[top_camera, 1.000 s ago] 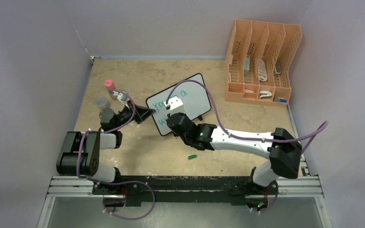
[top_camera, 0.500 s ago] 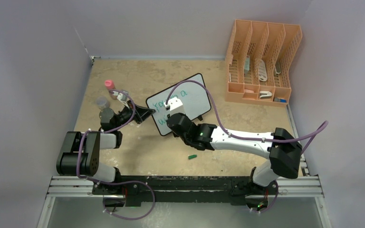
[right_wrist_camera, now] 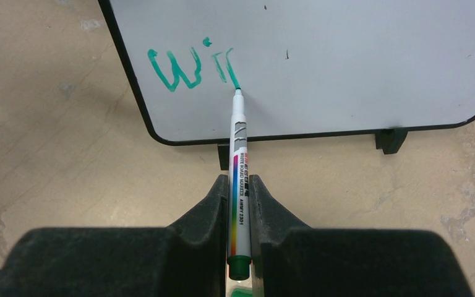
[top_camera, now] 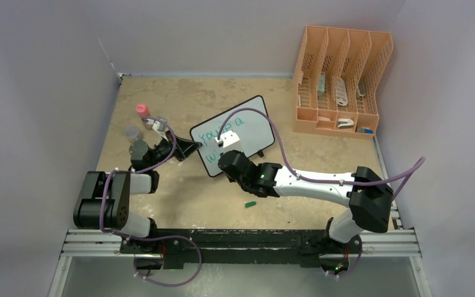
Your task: Write a sentence on the whiteboard
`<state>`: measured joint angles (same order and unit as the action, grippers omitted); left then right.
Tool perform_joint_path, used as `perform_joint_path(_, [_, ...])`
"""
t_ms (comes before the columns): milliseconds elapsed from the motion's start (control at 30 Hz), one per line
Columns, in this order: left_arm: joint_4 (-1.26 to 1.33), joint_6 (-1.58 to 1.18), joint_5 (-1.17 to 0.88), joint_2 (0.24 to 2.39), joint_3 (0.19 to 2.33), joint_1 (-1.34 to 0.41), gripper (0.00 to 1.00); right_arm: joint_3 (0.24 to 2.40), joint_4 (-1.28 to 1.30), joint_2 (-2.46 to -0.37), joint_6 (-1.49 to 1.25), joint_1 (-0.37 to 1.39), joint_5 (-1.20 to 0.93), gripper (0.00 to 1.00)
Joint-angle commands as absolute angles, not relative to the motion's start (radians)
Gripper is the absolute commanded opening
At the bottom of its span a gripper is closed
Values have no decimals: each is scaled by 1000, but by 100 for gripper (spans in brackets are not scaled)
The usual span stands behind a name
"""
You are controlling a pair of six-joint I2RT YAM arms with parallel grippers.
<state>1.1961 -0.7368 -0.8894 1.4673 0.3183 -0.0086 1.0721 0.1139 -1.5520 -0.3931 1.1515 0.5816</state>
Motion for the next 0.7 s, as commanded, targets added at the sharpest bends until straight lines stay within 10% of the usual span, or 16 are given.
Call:
perform_joint_path(0, [1225, -707, -898, 1444, 341, -3, 0, 1067, 108, -1539, -414, 1149, 580, 0])
perform_joint_path(667, [1222, -704, -899, 1447, 342, -3, 0, 1118, 55, -1502, -364, 1149, 584, 0])
